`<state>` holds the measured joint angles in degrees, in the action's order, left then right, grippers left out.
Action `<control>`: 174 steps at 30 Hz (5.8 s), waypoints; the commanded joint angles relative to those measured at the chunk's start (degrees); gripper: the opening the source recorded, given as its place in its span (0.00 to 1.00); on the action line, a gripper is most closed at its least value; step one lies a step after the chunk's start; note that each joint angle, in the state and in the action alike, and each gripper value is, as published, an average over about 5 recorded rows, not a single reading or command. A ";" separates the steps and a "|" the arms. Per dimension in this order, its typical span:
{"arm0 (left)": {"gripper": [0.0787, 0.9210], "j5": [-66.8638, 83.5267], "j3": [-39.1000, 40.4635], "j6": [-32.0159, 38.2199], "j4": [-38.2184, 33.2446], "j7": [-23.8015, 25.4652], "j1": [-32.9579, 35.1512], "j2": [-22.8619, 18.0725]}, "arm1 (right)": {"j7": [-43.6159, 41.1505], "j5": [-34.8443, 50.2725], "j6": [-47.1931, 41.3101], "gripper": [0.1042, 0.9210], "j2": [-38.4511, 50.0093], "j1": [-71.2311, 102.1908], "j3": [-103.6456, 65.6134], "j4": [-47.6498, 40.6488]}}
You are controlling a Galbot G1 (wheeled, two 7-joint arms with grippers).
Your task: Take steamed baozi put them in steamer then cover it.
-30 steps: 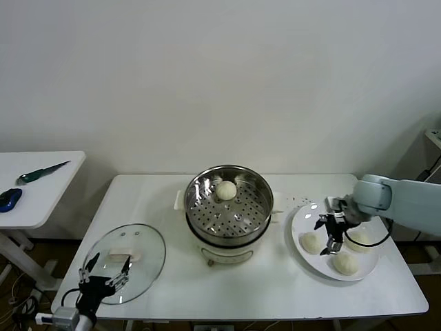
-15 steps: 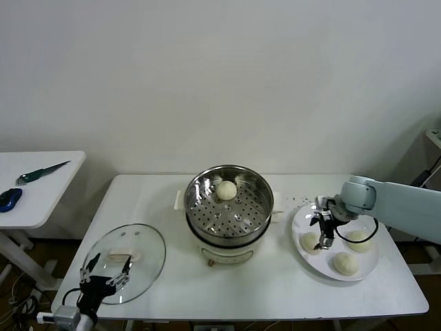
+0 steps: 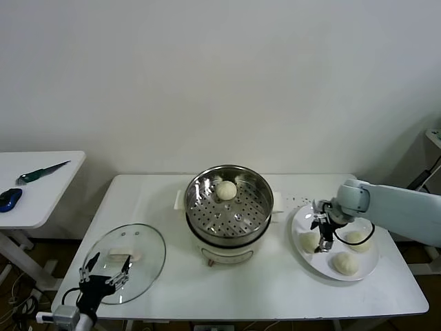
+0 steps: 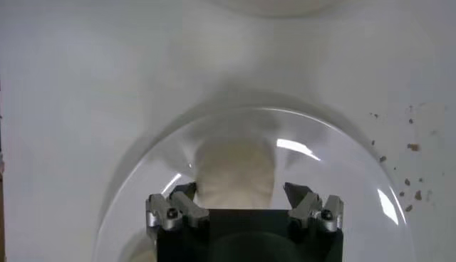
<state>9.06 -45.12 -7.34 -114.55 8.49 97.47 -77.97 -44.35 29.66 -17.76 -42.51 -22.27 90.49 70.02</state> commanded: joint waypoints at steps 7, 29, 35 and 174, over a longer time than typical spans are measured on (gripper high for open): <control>0.88 0.03 0.04 -0.06 -0.03 -0.03 0.00 -0.10 | -0.75 -0.28 0.48 0.68 -0.52 -0.46 -0.12 -0.70; 0.88 -0.13 0.34 -1.20 -1.27 0.19 -0.31 0.52 | -16.39 26.33 6.18 0.68 -11.70 -54.76 17.92 5.54; 0.88 -0.04 0.54 -1.34 -1.91 0.23 -0.41 0.43 | -9.26 33.97 -0.68 0.68 -21.92 -50.86 10.41 10.85; 0.88 -1.32 0.30 -1.72 -2.98 0.41 -0.89 -2.05 | -11.28 -13.13 11.78 0.66 9.15 -22.79 10.38 9.46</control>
<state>7.69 -44.75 -9.13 -117.57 8.90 96.46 -80.13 -52.10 17.39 -12.22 -29.97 -30.99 92.96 79.84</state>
